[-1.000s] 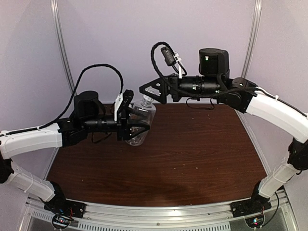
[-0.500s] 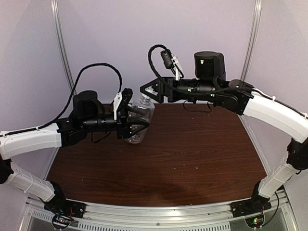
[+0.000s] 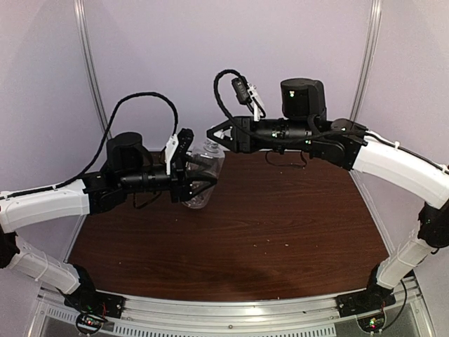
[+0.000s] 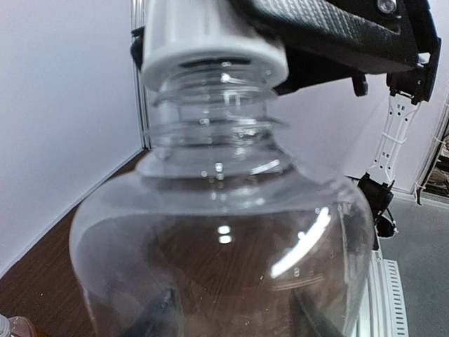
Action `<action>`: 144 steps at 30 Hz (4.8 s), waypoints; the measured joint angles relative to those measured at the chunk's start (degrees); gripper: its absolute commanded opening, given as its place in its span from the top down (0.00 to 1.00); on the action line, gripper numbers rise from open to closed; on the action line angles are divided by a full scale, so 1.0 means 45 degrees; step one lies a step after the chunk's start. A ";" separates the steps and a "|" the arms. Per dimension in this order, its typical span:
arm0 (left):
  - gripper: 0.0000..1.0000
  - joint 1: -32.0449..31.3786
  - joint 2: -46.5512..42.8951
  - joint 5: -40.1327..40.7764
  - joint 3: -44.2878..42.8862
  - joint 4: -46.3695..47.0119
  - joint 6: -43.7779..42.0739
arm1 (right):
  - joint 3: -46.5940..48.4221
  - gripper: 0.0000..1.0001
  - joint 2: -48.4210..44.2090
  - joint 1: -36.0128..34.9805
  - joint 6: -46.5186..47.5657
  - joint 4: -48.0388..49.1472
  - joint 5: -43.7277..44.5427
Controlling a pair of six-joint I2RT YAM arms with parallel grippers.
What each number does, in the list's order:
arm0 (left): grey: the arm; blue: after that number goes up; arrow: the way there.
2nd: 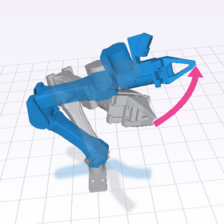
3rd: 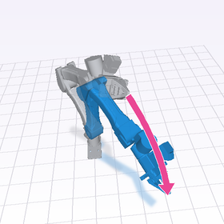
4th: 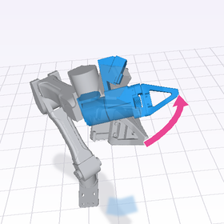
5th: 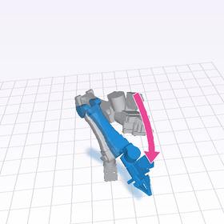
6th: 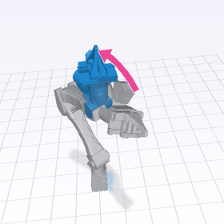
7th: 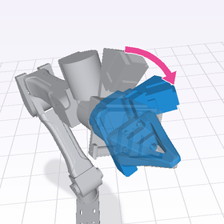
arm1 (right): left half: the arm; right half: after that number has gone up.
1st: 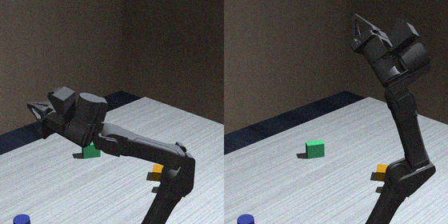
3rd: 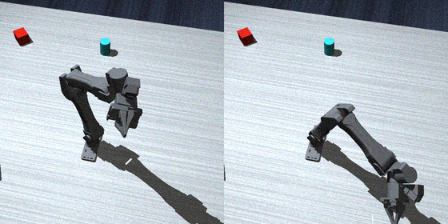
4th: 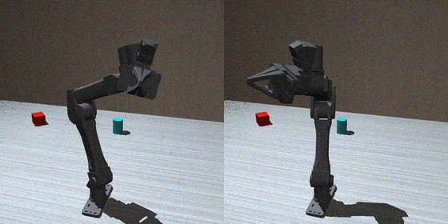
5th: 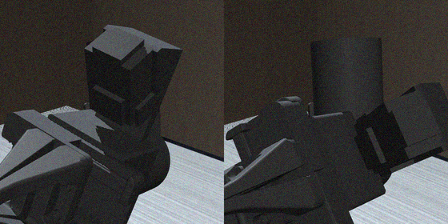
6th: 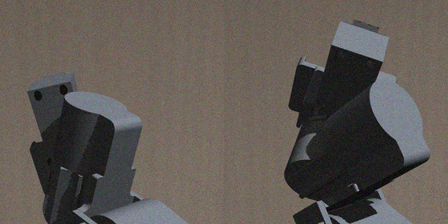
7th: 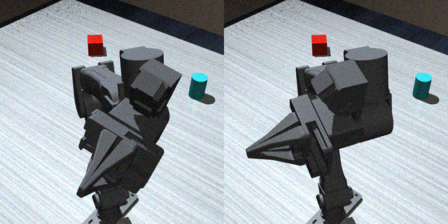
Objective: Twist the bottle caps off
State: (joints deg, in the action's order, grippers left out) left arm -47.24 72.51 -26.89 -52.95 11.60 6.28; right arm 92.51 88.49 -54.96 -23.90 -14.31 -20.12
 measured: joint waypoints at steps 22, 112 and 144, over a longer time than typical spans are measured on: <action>0.75 0.0024 0.0335 -0.4318 0.0141 0.1875 0.0889 | 0.3245 0.99 0.1103 0.1243 0.7635 -0.3949 -0.7072; 0.66 -0.0019 -0.0826 0.1462 -0.0005 -0.0704 -0.0675 | -0.7834 0.79 0.3463 0.4473 0.3555 0.2914 0.1817; 0.66 -0.0019 -0.0821 0.1438 -0.0024 -0.0933 -0.0772 | -0.8879 0.01 0.0967 0.4605 0.3483 0.2147 0.1525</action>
State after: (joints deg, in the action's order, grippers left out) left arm -47.33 68.82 -20.43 -53.06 7.40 2.81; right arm 52.56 92.84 -34.24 -8.23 -4.64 -13.26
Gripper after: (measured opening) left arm 0.530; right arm 0.938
